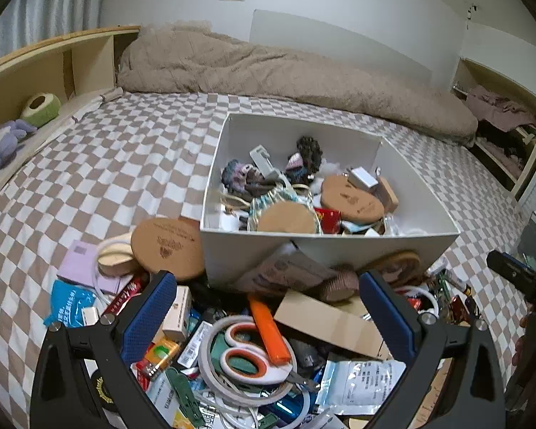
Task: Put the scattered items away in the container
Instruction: 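Reach the right gripper down to the pile of lighters beside the box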
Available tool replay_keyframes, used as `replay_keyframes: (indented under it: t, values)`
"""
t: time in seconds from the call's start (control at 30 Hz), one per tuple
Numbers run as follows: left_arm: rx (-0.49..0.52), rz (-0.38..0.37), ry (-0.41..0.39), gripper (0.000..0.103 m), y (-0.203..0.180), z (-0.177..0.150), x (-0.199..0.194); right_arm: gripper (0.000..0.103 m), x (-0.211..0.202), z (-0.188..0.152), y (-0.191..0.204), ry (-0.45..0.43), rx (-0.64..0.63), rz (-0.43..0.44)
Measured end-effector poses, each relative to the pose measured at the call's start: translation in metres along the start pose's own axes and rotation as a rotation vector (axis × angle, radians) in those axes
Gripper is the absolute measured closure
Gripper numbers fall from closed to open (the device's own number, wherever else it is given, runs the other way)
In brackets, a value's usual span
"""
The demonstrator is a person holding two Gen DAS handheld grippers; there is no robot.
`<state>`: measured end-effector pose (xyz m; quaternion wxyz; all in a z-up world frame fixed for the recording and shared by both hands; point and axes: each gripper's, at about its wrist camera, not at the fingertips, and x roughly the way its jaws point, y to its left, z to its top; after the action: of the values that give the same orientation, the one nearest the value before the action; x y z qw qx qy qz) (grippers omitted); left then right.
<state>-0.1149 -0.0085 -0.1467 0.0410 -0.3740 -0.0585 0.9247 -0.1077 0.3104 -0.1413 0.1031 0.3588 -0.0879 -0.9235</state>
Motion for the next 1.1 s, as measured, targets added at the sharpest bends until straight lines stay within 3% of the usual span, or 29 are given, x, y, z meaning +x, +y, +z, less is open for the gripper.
replay_keyframes:
  t: [0.4, 0.63, 1.1]
  values:
    - [-0.03, -0.057, 0.066, 0.0, -0.002, -0.012, 0.011, 0.0, 0.006, -0.028, -0.008, 0.111, 0.072, 0.045]
    - [-0.058, -0.117, 0.113, 0.0, -0.01, -0.018, 0.015, 0.0, 0.0, -0.042, -0.004, 0.12, 0.071, 0.052]
    - [0.052, -0.078, 0.156, 0.0, -0.05, -0.037, 0.034, 0.0, -0.011, -0.076, -0.034, 0.155, 0.195, 0.096]
